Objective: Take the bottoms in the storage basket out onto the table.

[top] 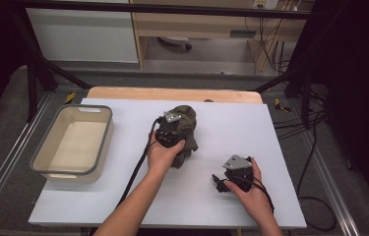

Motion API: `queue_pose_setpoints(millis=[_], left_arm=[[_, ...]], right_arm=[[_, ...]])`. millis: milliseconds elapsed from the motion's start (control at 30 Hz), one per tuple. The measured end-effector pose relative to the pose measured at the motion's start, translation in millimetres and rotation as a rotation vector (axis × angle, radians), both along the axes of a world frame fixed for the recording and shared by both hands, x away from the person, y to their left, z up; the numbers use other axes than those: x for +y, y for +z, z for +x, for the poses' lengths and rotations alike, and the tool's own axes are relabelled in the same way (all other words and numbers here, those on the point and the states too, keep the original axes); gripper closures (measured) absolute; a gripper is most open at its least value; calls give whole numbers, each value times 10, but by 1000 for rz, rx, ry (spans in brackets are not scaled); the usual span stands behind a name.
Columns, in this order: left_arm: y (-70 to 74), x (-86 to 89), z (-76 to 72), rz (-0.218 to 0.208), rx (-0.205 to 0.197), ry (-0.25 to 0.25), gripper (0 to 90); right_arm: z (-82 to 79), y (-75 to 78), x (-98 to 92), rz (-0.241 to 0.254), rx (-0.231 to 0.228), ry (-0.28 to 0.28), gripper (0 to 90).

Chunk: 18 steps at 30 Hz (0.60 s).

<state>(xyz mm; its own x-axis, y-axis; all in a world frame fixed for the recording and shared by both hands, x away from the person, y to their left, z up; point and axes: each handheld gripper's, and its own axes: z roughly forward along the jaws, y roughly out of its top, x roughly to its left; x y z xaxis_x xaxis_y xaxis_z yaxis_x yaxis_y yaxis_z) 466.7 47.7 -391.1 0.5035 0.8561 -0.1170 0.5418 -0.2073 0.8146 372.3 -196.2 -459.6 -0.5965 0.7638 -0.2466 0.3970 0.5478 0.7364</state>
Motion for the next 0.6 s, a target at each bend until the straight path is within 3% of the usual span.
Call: queue_pose_setpoints(millis=[600], left_arm=[[-127,-103,-35,54,-52,-22,465]], right_arm=[[1,3,-10,2,2,-1,22]])
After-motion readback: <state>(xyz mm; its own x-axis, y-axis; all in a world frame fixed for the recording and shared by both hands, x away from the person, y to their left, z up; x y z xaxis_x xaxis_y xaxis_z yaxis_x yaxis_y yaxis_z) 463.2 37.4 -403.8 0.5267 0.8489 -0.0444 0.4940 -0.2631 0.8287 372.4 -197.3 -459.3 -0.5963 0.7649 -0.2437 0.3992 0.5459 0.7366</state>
